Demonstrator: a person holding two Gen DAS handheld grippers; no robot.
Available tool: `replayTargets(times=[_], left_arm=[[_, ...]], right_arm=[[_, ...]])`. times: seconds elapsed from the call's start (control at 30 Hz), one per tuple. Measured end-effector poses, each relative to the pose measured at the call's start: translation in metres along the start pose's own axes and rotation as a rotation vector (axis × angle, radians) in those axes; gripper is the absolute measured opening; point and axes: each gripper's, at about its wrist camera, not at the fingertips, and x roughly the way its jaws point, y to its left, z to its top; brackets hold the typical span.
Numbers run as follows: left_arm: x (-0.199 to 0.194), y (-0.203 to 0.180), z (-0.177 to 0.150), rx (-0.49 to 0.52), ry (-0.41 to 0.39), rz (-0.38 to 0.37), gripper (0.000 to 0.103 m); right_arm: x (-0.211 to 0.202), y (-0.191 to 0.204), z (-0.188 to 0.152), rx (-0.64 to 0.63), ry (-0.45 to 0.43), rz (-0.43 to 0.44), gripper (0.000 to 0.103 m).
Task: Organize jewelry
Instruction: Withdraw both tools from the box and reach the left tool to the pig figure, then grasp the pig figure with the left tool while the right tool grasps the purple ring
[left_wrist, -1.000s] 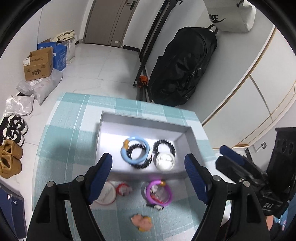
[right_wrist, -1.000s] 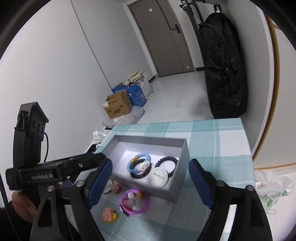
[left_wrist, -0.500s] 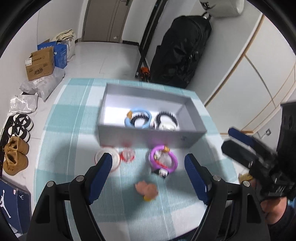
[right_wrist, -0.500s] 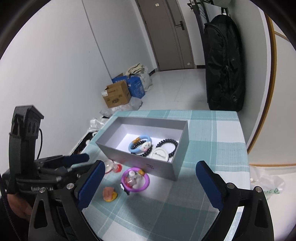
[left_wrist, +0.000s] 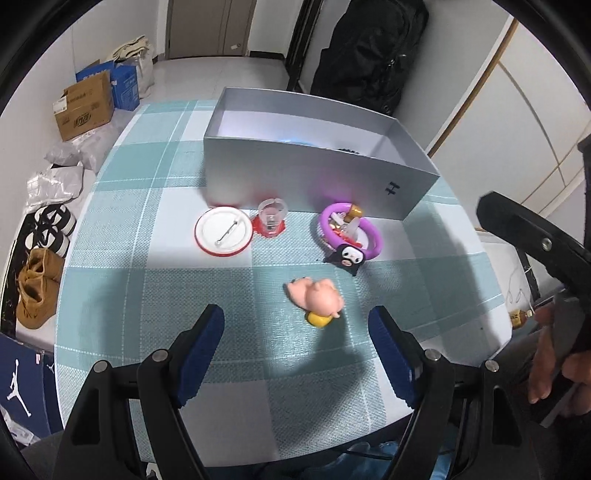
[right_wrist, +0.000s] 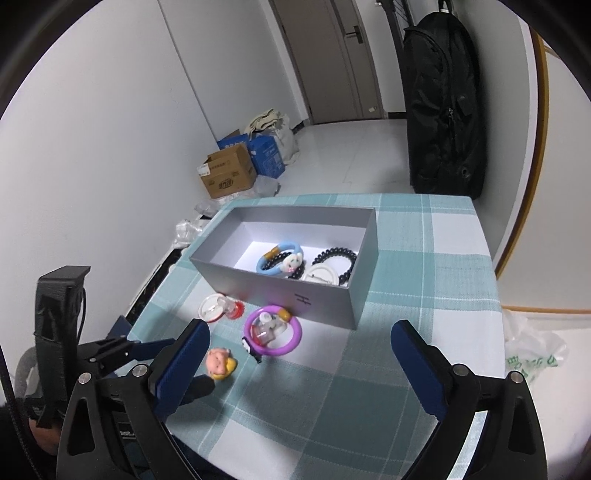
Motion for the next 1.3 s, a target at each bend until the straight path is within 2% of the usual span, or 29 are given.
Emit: replayTargets(times=[0.27,0.4,0.43,0.5,0.53,0.7,0.87,1.13,1.3], left_arm=[[0.007,-0.005,0.004,-0.004,-0.010,0.004,0.075],[0.014,-0.014,0.005,0.053,-0.006,0.045,0.051],[0.013,-0.015,0.004,0.059,-0.020,0.056,0.049],[0.014,-0.015,0.004,0.072,-0.017,0.048,0.031],[0.013,-0.017,0.003,0.083,-0.017,0.050,0.029],[0.011,-0.018,0.004,0.104,-0.011,0.030,0.029],[-0.001,-0.012,0.009,0.064,-0.037,-0.019,0.029],[-0.037,0.009,0.026,-0.048,-0.148,-0.120,0.029],[-0.057,0.021,0.035,-0.107,-0.222,-0.158,0.029]], right_arm=[[-0.001,0.001,-0.005,-0.009,0.026,-0.018,0.100],[-0.005,-0.001,-0.004,0.001,0.018,-0.025,0.101],[-0.006,-0.003,-0.005,0.011,0.018,-0.028,0.101],[-0.005,-0.005,-0.006,0.023,0.025,-0.036,0.101],[-0.004,-0.006,-0.007,0.026,0.028,-0.040,0.101],[-0.004,-0.004,-0.007,0.016,0.035,-0.051,0.101],[0.002,-0.003,-0.007,0.025,0.058,-0.042,0.101],[0.024,0.003,-0.011,0.024,0.127,-0.036,0.101],[0.042,0.007,-0.010,0.046,0.157,-0.008,0.101]])
